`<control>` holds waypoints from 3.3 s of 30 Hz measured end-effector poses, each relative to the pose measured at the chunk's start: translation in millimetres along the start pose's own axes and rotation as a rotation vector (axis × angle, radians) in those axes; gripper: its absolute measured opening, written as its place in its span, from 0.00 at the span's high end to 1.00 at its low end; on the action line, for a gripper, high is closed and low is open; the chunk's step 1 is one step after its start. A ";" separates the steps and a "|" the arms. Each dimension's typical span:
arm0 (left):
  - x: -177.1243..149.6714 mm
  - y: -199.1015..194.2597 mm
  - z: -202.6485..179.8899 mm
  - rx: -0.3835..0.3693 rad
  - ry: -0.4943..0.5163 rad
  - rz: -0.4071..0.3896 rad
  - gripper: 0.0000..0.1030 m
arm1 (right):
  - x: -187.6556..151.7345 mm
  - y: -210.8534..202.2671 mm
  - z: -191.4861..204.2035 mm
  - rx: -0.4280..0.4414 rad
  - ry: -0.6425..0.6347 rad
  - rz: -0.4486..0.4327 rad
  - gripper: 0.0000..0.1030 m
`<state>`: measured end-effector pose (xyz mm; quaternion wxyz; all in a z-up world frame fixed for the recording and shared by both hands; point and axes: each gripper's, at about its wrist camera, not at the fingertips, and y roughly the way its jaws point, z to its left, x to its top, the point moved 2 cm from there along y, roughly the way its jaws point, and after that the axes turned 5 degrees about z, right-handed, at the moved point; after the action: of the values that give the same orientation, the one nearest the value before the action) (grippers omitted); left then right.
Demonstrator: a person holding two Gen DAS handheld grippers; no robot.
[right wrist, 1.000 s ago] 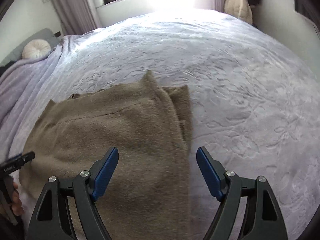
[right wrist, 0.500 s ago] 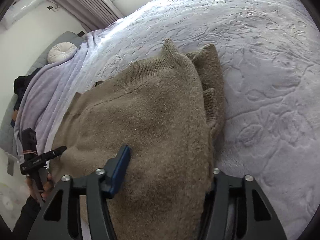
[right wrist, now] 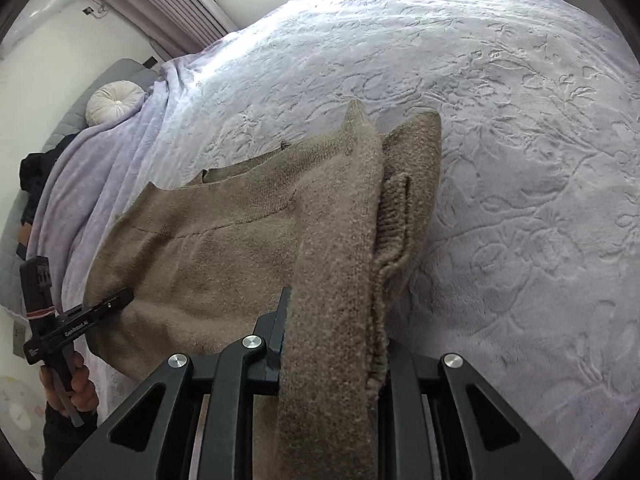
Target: Fold small clothes
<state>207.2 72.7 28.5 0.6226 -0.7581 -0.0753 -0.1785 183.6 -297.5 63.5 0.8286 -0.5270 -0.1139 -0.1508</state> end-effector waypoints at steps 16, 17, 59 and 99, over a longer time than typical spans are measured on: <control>-115.9 -35.8 -12.8 -0.064 0.025 0.111 0.78 | -90.0 -44.0 -0.1 0.002 0.016 0.070 0.79; -121.6 -31.9 -11.0 -0.070 0.021 0.110 0.78 | -96.2 -42.0 -3.8 -0.004 0.015 0.074 0.79; -188.1 -4.2 -91.0 0.096 0.132 -0.095 0.06 | -123.1 -48.5 76.9 -0.274 -0.347 -0.102 0.22; -140.4 -13.9 -67.2 0.255 0.034 -0.118 0.01 | -164.3 -43.4 54.4 -0.341 -0.401 -0.037 0.17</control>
<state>60.8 25.6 0.8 0.7035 -0.6641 -0.1310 -0.2167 13.3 -244.1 65.6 0.6859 -0.6760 -0.2584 -0.0757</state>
